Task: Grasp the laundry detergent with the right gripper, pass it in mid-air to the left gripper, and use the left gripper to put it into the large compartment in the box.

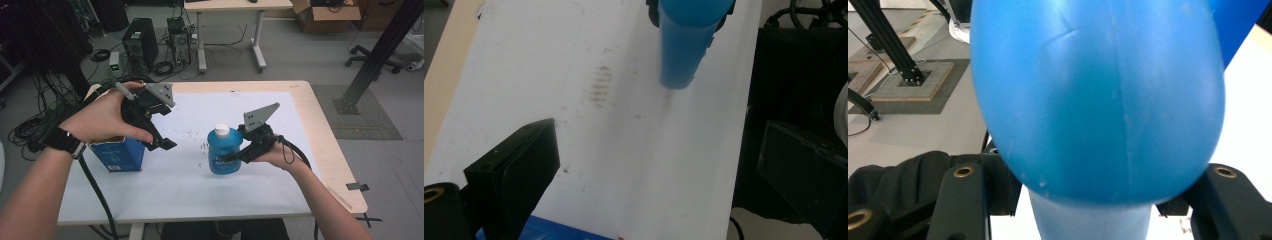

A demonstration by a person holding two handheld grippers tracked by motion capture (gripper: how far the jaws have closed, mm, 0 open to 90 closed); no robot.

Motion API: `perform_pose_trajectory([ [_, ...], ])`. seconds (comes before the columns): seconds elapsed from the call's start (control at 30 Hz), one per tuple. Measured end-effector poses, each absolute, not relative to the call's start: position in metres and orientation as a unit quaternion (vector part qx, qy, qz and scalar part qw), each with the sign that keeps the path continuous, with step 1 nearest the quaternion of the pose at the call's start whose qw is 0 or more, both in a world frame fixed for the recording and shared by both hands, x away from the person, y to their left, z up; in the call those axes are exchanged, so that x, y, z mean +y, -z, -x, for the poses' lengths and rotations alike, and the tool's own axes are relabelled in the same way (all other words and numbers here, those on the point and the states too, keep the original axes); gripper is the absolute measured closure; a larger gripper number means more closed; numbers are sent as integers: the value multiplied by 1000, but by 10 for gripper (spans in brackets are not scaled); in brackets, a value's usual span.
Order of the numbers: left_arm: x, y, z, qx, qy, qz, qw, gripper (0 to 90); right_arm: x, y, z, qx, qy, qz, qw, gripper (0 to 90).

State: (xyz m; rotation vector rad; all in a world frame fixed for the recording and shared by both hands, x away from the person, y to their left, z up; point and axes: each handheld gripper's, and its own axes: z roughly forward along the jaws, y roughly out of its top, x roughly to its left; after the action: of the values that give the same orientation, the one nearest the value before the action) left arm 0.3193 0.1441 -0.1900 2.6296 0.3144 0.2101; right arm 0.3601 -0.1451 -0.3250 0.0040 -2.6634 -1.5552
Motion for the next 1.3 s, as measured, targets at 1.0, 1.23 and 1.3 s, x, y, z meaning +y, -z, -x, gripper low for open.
perform_pose_trajectory([
  [1.0,107,161,-311,63,-91,-965,236,35,-111,282,-359,-872,488,-30,24,413],
  [1.23,91,164,-314,54,-87,-969,226,34,-104,281,-356,-873,485,-37,25,413],
  [1.3,89,165,-314,51,-87,-969,224,34,-104,281,-355,-873,485,-39,25,413],
])
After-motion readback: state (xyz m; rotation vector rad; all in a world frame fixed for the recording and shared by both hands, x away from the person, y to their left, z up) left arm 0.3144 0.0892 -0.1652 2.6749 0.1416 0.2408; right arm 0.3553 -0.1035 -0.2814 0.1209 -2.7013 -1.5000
